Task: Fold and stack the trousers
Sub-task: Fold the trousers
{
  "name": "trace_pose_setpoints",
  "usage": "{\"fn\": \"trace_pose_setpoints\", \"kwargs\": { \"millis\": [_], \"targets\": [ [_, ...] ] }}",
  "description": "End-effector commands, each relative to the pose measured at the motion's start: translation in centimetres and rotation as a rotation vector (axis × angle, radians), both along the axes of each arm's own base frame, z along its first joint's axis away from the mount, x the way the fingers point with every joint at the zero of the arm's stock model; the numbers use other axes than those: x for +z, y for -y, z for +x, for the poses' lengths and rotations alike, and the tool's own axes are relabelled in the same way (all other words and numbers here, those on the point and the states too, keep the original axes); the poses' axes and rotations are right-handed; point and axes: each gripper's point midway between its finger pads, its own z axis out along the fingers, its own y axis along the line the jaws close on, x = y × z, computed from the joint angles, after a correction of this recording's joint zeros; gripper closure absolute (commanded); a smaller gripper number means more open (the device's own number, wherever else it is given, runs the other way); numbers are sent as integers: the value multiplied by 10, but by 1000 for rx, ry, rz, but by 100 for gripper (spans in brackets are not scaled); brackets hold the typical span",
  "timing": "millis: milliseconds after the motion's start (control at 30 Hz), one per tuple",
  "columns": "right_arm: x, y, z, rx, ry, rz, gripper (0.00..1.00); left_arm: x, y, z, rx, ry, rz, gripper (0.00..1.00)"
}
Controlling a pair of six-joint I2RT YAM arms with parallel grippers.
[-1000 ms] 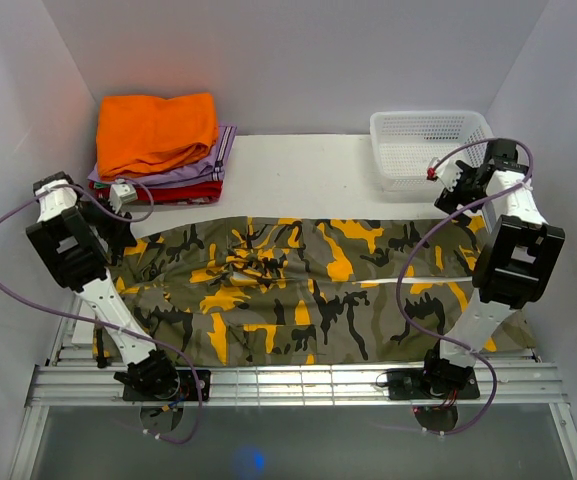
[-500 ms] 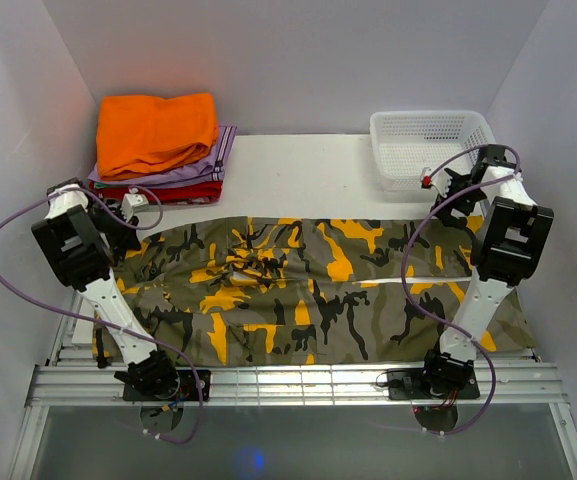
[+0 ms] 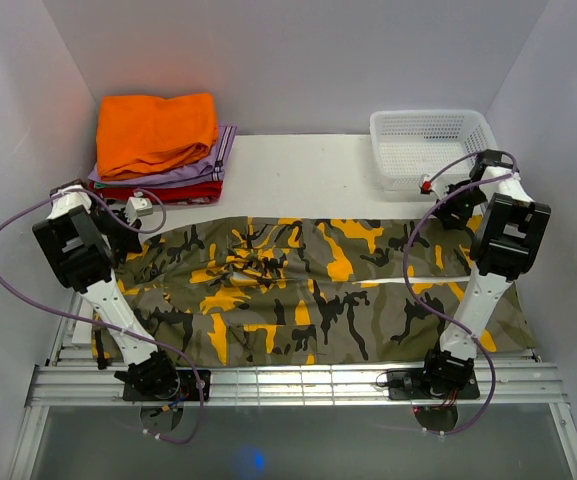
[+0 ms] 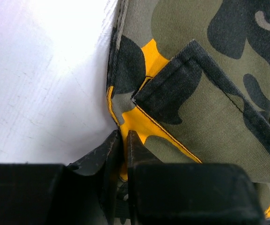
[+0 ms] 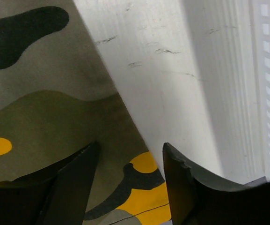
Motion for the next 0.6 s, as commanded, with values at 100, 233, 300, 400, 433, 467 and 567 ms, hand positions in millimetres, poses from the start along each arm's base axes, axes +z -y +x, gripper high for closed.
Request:
{"fn": "trace_pose_setpoints", "kwargs": {
  "millis": [100,233,300,400,433,467,567],
  "targets": [
    [-66,-11,-120,231,-447,13,56,3,2,-20,-31,-73,12,80],
    [-51,-13,-117,193,-416,37,92,9,6,-14,1,-53,-12,93],
    [-26,-7,-90,139,-308,57,92,17,2,2,33,6,-10,98],
    [6,-2,-61,83,-191,89,92,30,-7,26,105,91,9,100],
    [21,3,-47,78,-135,78,92,37,-10,32,114,125,20,100],
    [30,5,-40,74,-104,76,92,41,-13,37,154,139,26,100],
    [61,12,-17,59,2,66,92,63,-21,60,192,256,47,100]
  ]
}}
